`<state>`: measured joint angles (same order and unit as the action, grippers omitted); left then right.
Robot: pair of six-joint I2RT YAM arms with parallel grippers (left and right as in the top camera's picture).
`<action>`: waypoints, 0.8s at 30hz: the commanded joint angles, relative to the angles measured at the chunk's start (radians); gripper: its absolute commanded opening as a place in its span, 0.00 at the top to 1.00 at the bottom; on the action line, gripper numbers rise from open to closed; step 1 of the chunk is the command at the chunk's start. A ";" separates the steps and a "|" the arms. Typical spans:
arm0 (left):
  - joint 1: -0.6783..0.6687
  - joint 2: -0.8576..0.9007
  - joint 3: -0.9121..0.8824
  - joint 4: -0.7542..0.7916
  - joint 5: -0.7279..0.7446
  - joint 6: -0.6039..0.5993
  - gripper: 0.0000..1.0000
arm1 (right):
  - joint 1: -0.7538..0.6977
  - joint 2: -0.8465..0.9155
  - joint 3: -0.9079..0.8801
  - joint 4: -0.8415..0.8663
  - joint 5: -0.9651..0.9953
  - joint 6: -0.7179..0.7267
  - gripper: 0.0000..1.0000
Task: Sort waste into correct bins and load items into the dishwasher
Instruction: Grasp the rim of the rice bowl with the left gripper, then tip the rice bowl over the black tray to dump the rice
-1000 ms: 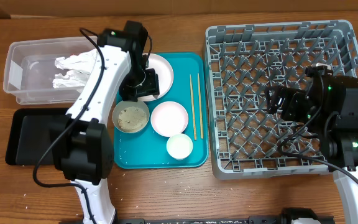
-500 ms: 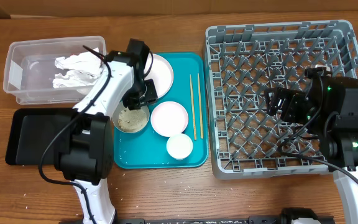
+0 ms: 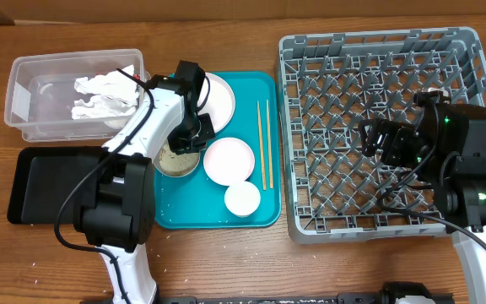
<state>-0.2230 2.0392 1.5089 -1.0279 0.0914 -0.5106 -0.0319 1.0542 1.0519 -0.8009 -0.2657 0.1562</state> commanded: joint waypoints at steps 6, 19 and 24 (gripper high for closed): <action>0.006 -0.006 0.145 -0.179 0.042 0.055 0.96 | 0.004 -0.004 0.028 0.006 0.003 -0.009 0.00; 0.093 -0.017 0.605 -0.625 0.052 0.230 0.96 | 0.004 -0.004 0.028 0.014 0.002 -0.008 0.00; 0.222 -0.064 0.599 -0.662 0.088 0.339 0.96 | 0.004 -0.004 0.028 0.025 0.002 -0.008 0.00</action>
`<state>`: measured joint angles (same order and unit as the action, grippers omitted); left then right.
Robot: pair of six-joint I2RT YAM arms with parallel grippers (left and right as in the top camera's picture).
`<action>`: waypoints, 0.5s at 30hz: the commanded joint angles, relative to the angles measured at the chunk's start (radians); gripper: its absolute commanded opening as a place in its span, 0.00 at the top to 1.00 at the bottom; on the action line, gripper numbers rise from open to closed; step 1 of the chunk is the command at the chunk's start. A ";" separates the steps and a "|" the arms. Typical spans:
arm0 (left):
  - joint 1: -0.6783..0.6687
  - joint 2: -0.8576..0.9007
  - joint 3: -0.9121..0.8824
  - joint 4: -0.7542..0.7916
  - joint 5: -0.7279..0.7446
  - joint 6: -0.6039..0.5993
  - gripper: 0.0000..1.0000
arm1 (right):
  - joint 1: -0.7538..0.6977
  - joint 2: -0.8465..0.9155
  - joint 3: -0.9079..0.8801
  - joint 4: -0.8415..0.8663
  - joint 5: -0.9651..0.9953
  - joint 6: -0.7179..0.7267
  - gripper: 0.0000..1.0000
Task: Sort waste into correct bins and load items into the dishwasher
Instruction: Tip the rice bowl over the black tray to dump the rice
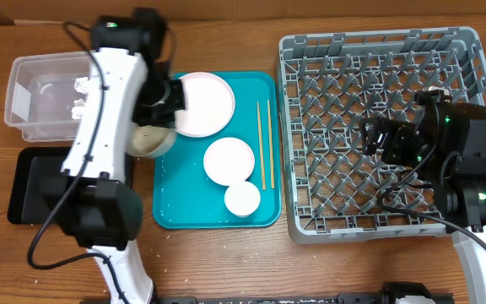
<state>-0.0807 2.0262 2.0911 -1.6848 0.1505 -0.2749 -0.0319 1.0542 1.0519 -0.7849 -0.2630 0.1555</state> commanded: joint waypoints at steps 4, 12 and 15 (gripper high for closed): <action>0.218 -0.080 -0.014 -0.005 0.158 0.206 0.96 | 0.004 -0.004 0.028 0.012 -0.001 -0.007 0.00; 0.489 -0.125 -0.240 0.065 0.468 0.432 0.96 | 0.004 -0.004 0.028 0.011 -0.001 -0.006 0.00; 0.562 -0.125 -0.327 0.097 0.603 0.518 0.96 | 0.004 -0.004 0.028 0.011 -0.001 -0.006 0.00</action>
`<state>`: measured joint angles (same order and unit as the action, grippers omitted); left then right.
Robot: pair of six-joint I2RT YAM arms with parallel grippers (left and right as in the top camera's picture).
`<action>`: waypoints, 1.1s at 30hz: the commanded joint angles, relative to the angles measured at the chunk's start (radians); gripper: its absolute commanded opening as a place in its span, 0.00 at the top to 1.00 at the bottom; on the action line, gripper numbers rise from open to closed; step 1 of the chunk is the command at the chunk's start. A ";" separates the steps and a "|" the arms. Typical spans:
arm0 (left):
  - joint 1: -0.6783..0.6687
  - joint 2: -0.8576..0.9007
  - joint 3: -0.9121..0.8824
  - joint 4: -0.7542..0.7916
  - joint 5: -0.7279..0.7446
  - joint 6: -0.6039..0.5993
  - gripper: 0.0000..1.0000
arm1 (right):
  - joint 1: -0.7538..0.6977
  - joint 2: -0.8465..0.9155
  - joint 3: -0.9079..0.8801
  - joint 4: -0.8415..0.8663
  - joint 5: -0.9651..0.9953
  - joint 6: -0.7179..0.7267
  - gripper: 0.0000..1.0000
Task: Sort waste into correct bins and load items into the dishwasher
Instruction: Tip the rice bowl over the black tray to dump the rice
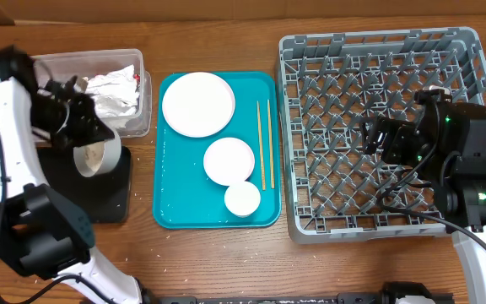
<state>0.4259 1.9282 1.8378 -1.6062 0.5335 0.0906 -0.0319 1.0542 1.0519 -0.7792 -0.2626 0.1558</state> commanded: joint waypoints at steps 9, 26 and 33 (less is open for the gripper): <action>0.314 -0.026 -0.341 0.223 0.570 0.209 0.96 | 0.004 -0.004 0.028 -0.002 -0.002 -0.006 0.00; 0.518 -0.025 -0.575 0.380 1.009 0.040 0.96 | 0.004 -0.004 0.028 -0.022 -0.002 -0.007 0.00; 0.522 -0.024 -0.575 0.509 1.006 -0.042 0.96 | 0.004 -0.004 0.028 -0.032 -0.002 -0.007 0.00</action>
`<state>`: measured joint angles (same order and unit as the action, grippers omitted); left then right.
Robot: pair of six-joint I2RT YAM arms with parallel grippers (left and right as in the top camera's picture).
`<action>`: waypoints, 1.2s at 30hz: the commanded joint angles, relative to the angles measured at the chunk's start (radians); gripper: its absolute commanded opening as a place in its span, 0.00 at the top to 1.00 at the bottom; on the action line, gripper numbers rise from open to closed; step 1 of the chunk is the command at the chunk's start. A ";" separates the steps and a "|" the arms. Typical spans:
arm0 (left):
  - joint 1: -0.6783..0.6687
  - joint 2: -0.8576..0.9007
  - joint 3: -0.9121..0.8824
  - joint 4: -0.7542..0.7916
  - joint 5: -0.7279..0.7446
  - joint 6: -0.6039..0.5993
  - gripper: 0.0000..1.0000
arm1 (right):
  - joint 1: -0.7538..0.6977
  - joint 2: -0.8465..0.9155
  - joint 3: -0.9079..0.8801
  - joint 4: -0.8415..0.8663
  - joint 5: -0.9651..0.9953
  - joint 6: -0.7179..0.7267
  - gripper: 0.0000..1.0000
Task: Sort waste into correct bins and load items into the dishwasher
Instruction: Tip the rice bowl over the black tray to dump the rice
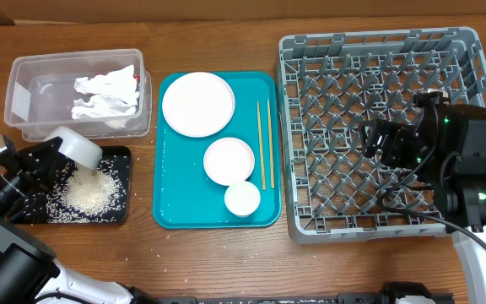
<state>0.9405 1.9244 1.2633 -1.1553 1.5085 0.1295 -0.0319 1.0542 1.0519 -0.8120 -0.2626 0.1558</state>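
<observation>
My left gripper (pixel 51 154) is shut on a small white bowl (pixel 76 145), tipped on its side over the black tray (pixel 118 209) at the left. A pile of rice (pixel 87 192) lies on that tray under the bowl, with grains scattered around it. The teal tray (pixel 169 215) holds a large white plate (pixel 197 103), a smaller plate (pixel 229 160), a small white dish (pixel 243 198) and a pair of chopsticks (pixel 262 143). Over the grey dish rack (pixel 327 51) hovers my right gripper (pixel 376 140), holding nothing; its jaws are too dark to read.
A clear plastic bin (pixel 24 101) with crumpled white paper (pixel 104 95) stands behind the black tray. The right arm's body covers the rack's right side. A few rice grains lie on the wood near the black tray.
The left arm has swung further left and lower. The bowl it holds is now tipped over the black tray, and a pile of rice lies on the tray where there was none.
The left gripper was down at the bowl of rice on the teal tray. It then held the bowl lifted at the tray's left edge, then over the black tray. Now the bowl is tipped and the rice lies on the black tray. The right arm stayed still.
</observation>
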 commanded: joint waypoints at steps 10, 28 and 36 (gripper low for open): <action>0.001 -0.021 0.000 0.055 0.071 -0.160 0.96 | 0.004 -0.004 0.028 -0.002 -0.002 -0.007 0.00; -0.038 -0.042 0.064 0.029 -0.203 -0.014 0.96 | 0.004 -0.004 0.028 -0.006 -0.002 -0.007 0.00; -0.155 -0.071 0.211 -0.232 -0.209 0.205 0.96 | 0.004 -0.004 0.028 -0.006 -0.002 -0.006 0.00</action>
<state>0.8650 1.9182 1.3949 -1.3144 1.3308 0.1726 -0.0319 1.0538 1.0519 -0.8234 -0.2623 0.1562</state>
